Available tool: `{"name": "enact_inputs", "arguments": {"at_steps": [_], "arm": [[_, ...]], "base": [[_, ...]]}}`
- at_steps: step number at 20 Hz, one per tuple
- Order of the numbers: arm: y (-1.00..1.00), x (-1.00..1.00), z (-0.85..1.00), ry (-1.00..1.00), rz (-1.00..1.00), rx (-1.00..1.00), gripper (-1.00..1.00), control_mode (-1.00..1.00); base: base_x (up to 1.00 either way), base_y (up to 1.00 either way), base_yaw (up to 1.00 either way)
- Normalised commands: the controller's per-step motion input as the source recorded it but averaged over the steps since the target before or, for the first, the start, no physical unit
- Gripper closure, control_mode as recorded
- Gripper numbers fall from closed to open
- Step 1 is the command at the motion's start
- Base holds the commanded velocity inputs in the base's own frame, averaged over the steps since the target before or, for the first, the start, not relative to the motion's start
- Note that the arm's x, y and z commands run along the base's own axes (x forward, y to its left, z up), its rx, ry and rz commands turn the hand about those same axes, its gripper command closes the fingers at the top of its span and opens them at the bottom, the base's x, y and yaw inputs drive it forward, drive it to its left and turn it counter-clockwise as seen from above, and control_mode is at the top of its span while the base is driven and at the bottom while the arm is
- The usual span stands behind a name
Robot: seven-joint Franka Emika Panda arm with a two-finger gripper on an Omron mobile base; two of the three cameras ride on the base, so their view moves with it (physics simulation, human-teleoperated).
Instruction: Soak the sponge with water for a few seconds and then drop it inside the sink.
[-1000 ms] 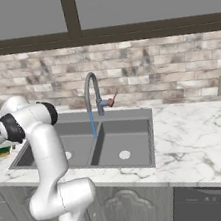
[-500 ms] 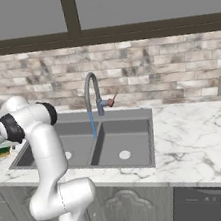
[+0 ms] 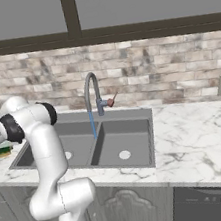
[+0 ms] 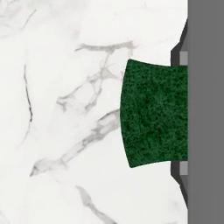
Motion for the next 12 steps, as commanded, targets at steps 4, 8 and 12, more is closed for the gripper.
{"name": "enact_inputs", "arguments": {"at_steps": [4, 8, 12], "arm": [[0.00, 0.00, 0.00, 0.00, 0.00, 0.00, 1.00, -1.00], [0.00, 0.00, -0.11, 0.02, 0.00, 0.00, 1.00, -1.00], [0.01, 0.04, 0.21, 0.02, 0.00, 0.00, 1.00, -1.00]], "base": [[0.00, 0.00, 0.00], [0.00, 0.00, 0.00], [0.00, 0.00, 0.00]]}}
